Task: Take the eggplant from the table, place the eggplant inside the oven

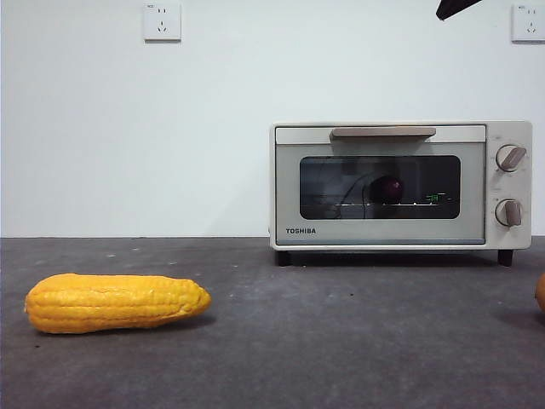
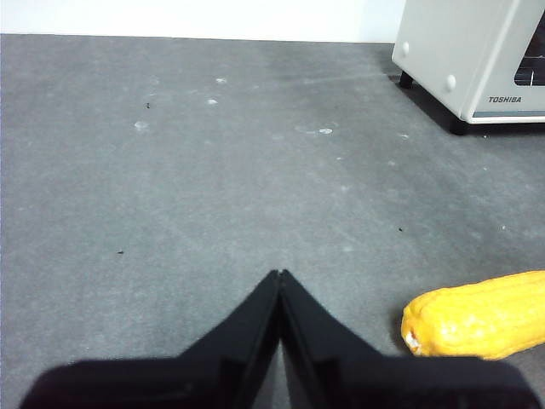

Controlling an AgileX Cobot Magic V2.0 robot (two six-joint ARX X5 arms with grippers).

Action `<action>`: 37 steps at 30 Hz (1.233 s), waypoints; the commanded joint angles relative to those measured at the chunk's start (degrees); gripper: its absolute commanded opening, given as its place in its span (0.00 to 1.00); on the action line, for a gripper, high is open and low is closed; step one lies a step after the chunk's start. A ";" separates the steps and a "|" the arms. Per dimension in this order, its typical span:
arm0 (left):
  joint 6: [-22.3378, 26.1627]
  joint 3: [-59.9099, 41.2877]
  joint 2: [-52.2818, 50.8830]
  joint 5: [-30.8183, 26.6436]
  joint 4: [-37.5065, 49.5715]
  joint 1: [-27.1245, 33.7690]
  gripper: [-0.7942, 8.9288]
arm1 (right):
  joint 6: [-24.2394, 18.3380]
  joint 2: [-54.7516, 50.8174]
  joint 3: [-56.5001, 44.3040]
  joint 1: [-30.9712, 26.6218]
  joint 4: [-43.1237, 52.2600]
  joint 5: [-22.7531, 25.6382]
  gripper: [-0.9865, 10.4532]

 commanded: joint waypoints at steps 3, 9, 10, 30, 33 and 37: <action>-0.22 -0.44 0.00 0.00 0.37 0.20 0.08 | -0.39 0.33 0.04 0.00 0.46 0.22 0.09; -0.22 -0.44 0.00 0.00 0.37 0.20 0.08 | -0.39 0.33 0.07 0.00 0.48 0.20 0.09; -0.22 -0.44 0.00 0.00 0.37 0.20 0.08 | -0.39 0.33 0.07 0.00 0.48 0.22 0.09; -0.22 -0.44 0.00 0.00 0.37 0.20 0.08 | -2.12 -19.02 0.04 -2.12 -2.19 22.12 0.09; -0.22 -0.44 0.00 0.00 0.35 0.20 0.08 | -2.12 -23.69 0.04 -3.74 -4.83 23.23 0.09; -0.22 -0.44 0.02 0.00 0.37 0.20 0.08 | -2.14 -28.65 0.04 -6.32 -9.18 23.28 0.09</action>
